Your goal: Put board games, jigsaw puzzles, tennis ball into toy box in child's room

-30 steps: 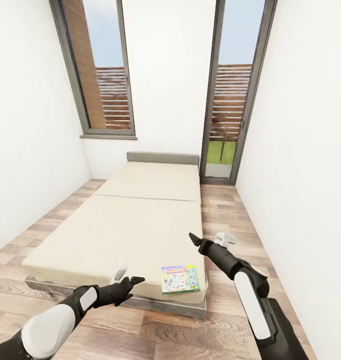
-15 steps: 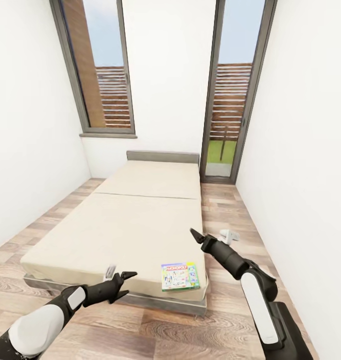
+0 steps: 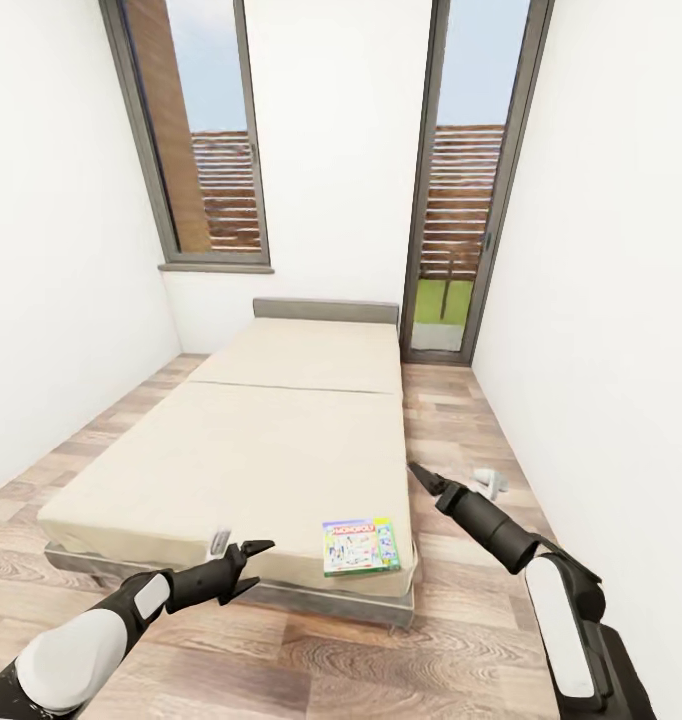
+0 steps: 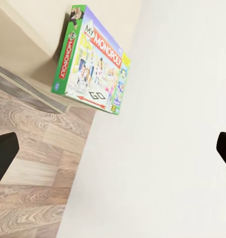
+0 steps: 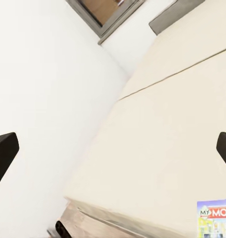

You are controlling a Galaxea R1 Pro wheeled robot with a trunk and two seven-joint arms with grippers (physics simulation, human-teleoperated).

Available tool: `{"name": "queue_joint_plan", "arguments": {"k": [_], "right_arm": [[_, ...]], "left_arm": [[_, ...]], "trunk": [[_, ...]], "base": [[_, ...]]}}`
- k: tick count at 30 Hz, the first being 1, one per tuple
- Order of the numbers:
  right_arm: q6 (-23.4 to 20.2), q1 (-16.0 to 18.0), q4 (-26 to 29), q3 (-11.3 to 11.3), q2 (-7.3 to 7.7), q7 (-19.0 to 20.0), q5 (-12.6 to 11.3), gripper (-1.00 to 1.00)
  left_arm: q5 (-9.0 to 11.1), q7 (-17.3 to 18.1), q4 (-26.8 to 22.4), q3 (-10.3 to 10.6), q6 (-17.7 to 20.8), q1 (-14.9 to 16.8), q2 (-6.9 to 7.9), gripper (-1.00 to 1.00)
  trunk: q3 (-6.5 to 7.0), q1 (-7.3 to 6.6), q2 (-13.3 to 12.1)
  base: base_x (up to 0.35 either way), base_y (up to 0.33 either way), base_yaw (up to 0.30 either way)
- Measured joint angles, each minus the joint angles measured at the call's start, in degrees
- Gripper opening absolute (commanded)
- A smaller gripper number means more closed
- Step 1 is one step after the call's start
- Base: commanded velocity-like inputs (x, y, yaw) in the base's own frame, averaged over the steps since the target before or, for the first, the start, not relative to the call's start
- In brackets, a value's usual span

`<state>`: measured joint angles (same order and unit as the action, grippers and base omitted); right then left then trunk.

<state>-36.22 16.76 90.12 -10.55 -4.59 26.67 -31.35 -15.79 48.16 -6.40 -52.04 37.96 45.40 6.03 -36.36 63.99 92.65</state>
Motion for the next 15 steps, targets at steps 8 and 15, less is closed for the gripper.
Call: {"name": "queue_joint_plan", "arguments": {"k": [8, 15], "right_arm": [[-1.93, -0.10, -0.27, -7.20, -0.01, 3.90, -0.06, 1.00], [-1.84, -0.14, -0.38, -8.59, -0.14, 4.39, -0.07, 1.00]], "left_arm": [[-0.01, 0.02, 0.01, -0.01, -0.03, 0.00, 0.03, 1.00], [-0.01, 0.02, 0.02, -0.01, -0.15, 0.00, -0.11, 1.00]], "trunk": [[-1.44, 1.76, 3.21], [-2.69, 3.30, 6.02]], "base": [[0.000, 0.000, 0.000], [0.000, 0.000, 0.000]]}}
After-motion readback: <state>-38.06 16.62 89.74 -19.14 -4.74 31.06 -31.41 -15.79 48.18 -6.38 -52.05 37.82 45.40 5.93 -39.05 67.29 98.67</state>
